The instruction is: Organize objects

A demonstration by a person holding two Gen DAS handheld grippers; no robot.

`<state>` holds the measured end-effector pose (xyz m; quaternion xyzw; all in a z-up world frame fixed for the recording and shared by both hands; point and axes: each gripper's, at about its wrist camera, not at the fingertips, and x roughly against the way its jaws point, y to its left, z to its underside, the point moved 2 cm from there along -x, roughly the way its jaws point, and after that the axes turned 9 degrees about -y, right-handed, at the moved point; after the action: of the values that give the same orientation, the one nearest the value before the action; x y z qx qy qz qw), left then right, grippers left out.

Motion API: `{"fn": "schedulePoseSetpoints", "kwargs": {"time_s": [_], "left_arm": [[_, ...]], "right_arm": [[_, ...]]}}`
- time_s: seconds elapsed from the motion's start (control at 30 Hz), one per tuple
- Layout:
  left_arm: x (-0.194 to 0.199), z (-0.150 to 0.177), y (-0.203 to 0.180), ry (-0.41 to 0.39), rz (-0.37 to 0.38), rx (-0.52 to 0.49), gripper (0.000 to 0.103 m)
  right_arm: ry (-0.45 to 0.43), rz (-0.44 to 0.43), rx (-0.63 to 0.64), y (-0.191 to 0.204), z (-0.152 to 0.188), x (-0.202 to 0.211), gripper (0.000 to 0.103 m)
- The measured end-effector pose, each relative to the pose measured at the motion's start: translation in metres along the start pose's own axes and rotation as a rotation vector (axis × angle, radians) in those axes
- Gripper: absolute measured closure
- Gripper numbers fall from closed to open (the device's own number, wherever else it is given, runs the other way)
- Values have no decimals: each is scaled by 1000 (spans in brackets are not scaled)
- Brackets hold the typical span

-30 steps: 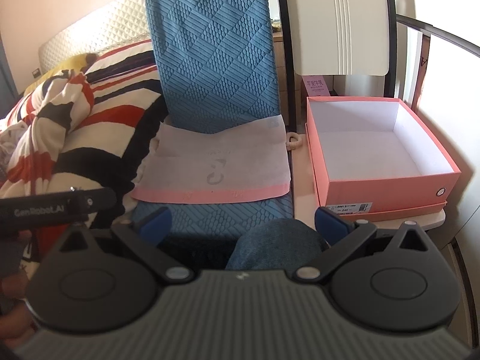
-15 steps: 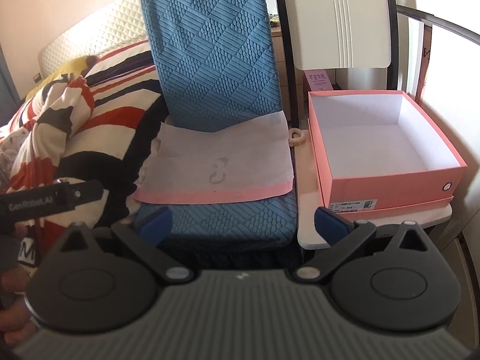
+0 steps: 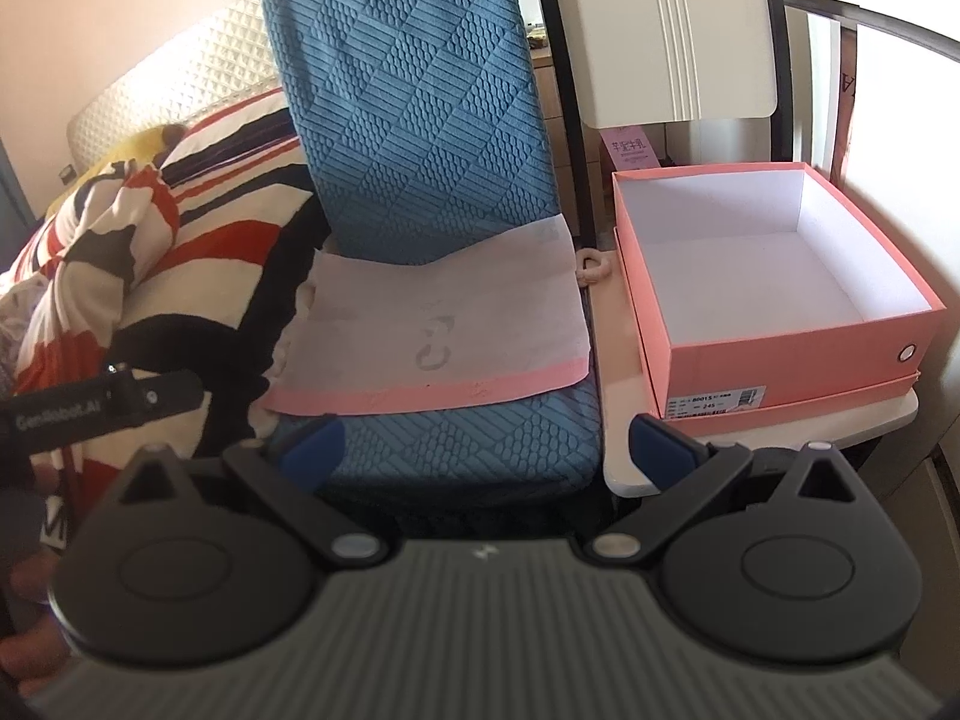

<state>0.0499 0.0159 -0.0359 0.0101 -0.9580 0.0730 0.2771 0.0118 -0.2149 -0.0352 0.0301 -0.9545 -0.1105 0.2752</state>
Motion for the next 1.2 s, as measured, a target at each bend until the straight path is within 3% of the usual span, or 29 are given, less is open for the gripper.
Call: {"fn": "schedulePoseSetpoints", "kwargs": {"time_s": [0.63, 1.2], "left_arm": [[-82, -10, 3, 60, -18, 2, 0], [-185, -2, -3, 156, -9, -27, 0]], "right_arm": [[51, 7, 9, 4, -2, -76, 1], [117, 23, -25, -4, 15, -158, 1]]}}
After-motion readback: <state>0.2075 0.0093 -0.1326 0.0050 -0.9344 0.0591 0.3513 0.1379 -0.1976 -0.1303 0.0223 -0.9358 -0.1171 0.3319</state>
